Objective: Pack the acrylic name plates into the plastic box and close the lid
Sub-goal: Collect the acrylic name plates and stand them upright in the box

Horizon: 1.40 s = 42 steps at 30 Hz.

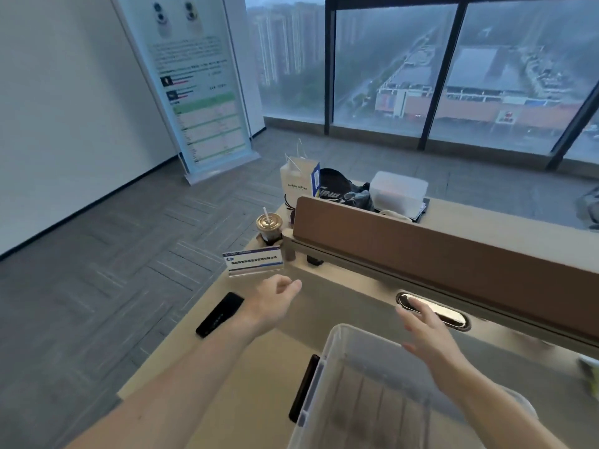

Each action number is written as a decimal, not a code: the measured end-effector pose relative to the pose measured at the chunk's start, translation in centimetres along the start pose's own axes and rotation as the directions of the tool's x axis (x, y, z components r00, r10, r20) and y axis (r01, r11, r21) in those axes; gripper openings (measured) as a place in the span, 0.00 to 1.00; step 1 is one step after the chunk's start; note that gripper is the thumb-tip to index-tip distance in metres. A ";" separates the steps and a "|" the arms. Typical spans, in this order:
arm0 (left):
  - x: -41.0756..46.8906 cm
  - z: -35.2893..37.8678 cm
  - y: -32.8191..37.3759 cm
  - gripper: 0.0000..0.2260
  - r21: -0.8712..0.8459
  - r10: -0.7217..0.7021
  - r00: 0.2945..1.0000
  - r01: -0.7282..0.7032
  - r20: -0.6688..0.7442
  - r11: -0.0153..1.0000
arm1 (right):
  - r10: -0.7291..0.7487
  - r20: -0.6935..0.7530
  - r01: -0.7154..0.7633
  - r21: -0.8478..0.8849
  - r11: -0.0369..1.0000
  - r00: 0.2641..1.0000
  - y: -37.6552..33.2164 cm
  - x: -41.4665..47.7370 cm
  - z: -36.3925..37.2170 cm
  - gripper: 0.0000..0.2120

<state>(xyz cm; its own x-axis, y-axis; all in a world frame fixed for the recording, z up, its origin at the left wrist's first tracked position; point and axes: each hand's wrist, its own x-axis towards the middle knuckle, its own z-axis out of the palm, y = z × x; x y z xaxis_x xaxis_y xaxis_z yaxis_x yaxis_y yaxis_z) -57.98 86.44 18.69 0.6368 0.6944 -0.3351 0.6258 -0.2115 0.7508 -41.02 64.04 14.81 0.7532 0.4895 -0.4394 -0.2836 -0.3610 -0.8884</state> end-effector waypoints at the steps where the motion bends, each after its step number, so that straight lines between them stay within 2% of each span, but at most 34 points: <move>1: 1.1 -1.1 -0.9 0.21 -0.016 0.003 1.000 -0.003 -0.001 1.000 | 0.001 -0.002 -0.001 -0.009 1.000 1.000 -0.5 0.8 1.5 0.27; 10: 11.6 -10.6 -9.5 0.20 -0.048 -0.051 0.998 0.052 0.035 0.997 | 0.040 -0.023 -0.042 -0.084 0.996 0.999 -3.3 6.8 14.0 0.28; 15: 14.8 -14.0 -12.7 0.21 -0.049 -0.118 0.992 0.120 0.036 0.992 | 0.057 0.011 -0.054 -0.142 0.988 0.998 -3.1 9.0 17.9 0.29; 20: 16.0 -16.0 -16.0 0.17 -0.076 -0.223 0.975 0.222 0.004 0.972 | 0.056 0.071 -0.044 -0.165 0.985 0.996 -3.6 12.4 21.2 0.29; 24: 18.8 -16.7 -18.6 0.27 -0.074 -0.279 0.960 0.278 -0.002 0.958 | 0.071 0.088 -0.051 -0.221 0.974 0.994 -3.0 14.8 24.2 0.28; 26: 20.4 -16.5 -19.5 0.28 -0.094 -0.290 0.957 0.290 0.016 0.952 | 0.077 0.092 -0.050 -0.268 0.962 0.993 -2.9 15.9 25.5 0.27; 36: 33.6 -14.5 -24.4 0.26 -0.048 -0.173 0.984 0.175 0.048 0.983 | 0.086 -0.008 -0.081 -0.441 0.894 0.996 -1.4 26.9 33.5 0.28; 38: 35.3 -13.8 -25.6 0.22 -0.071 -0.135 0.987 0.141 0.090 0.987 | 0.096 -0.012 -0.091 -0.462 0.882 0.995 -0.7 28.9 35.2 0.29; 40: 36.5 -13.1 -26.7 0.13 -0.075 -0.093 0.988 0.102 0.121 0.992 | 0.104 -0.026 -0.103 -0.503 0.858 0.994 0.1 30.5 36.7 0.30; 42: 37.3 -12.4 -27.8 0.08 -0.074 -0.048 0.995 0.055 0.090 0.996 | 0.100 -0.070 -0.121 -0.512 0.850 0.993 0.7 32.1 37.7 0.31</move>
<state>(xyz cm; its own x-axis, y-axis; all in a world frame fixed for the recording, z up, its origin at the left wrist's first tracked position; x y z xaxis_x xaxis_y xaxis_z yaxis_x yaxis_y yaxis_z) -57.20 126.79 -7.58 0.6442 0.6388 -0.4207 0.6246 -0.1219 0.7714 -39.40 109.39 -4.97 0.7607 0.3945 -0.5155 -0.0286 -0.7730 -0.6337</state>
